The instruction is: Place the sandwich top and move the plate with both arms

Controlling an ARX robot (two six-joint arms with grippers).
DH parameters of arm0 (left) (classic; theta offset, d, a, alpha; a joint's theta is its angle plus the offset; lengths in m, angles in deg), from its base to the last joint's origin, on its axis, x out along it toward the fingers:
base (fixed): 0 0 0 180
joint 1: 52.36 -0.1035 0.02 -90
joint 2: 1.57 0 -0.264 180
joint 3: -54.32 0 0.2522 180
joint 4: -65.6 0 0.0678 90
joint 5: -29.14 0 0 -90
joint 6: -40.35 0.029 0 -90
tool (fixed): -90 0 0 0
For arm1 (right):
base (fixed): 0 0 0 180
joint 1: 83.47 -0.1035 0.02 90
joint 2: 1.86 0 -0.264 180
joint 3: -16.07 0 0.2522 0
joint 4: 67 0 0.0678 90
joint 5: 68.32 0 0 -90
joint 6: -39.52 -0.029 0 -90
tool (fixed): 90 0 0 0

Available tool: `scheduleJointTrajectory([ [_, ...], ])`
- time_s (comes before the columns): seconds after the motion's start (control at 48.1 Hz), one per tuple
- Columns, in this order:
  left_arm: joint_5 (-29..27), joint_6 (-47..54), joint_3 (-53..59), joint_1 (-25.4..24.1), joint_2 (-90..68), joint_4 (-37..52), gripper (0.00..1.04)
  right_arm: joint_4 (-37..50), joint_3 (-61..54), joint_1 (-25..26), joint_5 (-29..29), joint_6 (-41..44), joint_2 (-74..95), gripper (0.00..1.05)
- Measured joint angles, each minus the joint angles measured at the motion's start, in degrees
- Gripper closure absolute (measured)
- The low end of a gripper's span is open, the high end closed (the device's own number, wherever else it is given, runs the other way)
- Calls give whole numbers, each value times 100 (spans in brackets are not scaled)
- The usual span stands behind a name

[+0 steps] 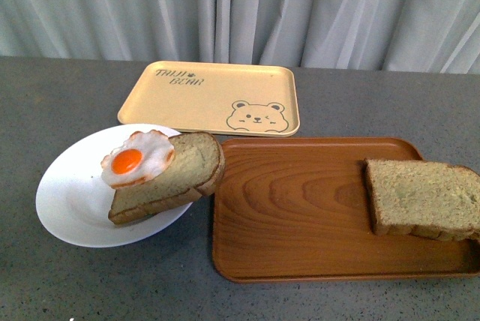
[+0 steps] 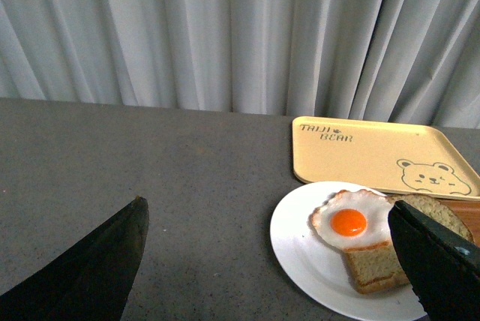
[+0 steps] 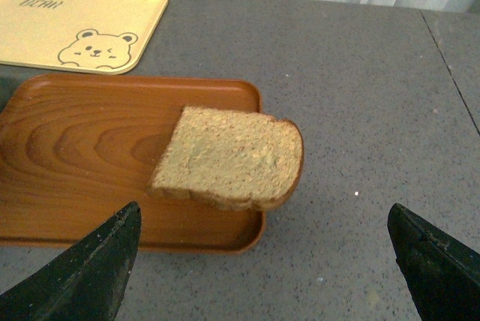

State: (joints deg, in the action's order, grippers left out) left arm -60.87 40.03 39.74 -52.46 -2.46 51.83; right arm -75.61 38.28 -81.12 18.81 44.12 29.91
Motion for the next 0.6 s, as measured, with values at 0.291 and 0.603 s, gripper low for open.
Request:
scheduleJointTrajectory([
  [0.291,0,0,0,0,0,0,9,2415,1196,398,-487,-227,3943,9],
  [0.603,0,2,0,0,0,0,9,2850,2124,612,-776,-1150,6467,9],
])
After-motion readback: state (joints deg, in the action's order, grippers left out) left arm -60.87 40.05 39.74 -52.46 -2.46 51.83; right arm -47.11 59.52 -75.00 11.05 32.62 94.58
